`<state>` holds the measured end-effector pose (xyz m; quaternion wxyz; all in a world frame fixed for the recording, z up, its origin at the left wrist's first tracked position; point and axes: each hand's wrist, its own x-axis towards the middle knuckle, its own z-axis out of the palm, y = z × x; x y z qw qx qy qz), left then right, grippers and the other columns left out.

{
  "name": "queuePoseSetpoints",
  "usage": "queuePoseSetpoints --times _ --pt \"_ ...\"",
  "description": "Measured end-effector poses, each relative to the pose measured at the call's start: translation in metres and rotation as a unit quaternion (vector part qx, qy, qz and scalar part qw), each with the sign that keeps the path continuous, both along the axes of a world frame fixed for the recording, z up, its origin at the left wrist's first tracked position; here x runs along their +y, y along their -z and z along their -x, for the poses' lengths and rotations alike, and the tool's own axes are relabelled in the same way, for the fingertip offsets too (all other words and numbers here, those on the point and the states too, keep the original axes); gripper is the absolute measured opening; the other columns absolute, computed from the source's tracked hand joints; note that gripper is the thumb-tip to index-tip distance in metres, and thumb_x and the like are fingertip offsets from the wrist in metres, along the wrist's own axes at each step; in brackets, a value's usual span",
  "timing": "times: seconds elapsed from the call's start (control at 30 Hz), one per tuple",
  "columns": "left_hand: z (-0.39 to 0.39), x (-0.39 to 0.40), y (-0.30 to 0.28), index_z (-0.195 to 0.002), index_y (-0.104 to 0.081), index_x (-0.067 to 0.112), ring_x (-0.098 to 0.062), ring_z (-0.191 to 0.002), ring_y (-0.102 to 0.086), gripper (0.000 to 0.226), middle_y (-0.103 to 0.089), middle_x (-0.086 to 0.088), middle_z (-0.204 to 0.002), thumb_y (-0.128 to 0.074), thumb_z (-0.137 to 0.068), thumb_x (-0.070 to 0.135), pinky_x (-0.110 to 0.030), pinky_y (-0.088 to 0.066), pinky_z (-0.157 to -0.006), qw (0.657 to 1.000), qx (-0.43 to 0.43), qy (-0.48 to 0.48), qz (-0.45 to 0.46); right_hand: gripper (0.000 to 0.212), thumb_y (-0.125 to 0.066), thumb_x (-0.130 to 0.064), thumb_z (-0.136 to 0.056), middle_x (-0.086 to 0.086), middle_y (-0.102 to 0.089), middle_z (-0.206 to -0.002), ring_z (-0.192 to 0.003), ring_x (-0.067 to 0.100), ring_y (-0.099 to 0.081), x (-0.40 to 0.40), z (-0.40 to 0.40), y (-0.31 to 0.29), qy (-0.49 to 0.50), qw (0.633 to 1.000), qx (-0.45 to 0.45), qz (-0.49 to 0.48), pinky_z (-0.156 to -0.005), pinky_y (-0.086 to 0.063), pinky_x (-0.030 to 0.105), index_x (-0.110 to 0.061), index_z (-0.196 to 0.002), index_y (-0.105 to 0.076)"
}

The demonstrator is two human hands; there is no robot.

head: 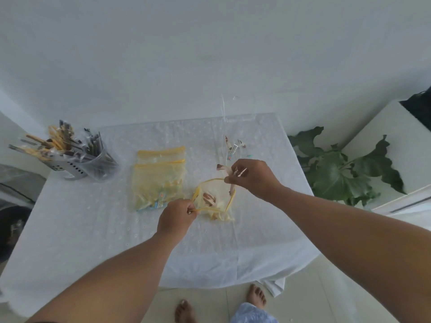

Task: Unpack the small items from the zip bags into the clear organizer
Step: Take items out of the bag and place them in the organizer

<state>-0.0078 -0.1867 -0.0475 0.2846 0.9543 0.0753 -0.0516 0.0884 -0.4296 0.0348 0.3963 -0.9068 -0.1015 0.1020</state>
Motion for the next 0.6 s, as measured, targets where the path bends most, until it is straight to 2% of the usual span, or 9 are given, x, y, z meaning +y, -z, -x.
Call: queuePoseSetpoints --times 0.13,0.23,0.37,0.6 --pt "-0.003 -0.001 -0.001 -0.066 -0.059 0.025 -0.015 -0.068 -0.057 0.024 -0.060 0.004 -0.072 -0.077 -0.081 0.025 -0.034 -0.049 -0.060 1.000 0.006 0.007 -0.005 0.030 -0.091 -0.043 -0.069 -0.010 -0.071 -0.075 -0.072 0.010 -0.067 -0.014 -0.014 -0.010 0.104 0.993 -0.016 -0.056 -0.070 -0.057 0.039 -0.027 -0.080 -0.068" --pt "-0.002 0.001 0.003 -0.067 -0.061 0.024 -0.014 -0.066 -0.057 0.022 -0.059 0.006 -0.072 -0.078 -0.081 0.027 -0.032 -0.048 -0.059 1.000 0.010 0.004 -0.004 0.033 -0.091 -0.043 -0.069 -0.007 -0.073 -0.077 -0.074 0.013 -0.069 -0.023 -0.030 -0.013 0.184 0.979 -0.024 -0.082 -0.069 -0.057 0.037 -0.024 -0.084 -0.068" --pt "0.002 0.006 0.008 -0.068 -0.063 0.025 -0.012 -0.066 -0.059 0.021 -0.062 0.006 -0.071 -0.079 -0.080 0.031 -0.031 -0.049 -0.058 1.000 0.015 0.000 0.001 0.035 -0.090 -0.028 -0.075 0.004 -0.074 -0.082 -0.071 0.016 -0.074 -0.029 -0.049 -0.021 0.227 0.961 -0.007 -0.156 -0.055 -0.061 0.030 -0.011 -0.091 -0.065" --pt "0.009 0.013 0.015 -0.069 -0.065 0.021 -0.009 -0.063 -0.058 0.021 -0.061 0.007 -0.070 -0.080 -0.079 0.031 -0.030 -0.047 -0.056 1.000 0.018 -0.001 0.006 0.035 -0.085 -0.023 -0.082 0.008 -0.071 -0.088 -0.071 0.013 -0.075 -0.024 -0.084 -0.019 0.289 0.941 -0.011 -0.177 -0.058 -0.064 0.034 -0.003 -0.098 -0.060"
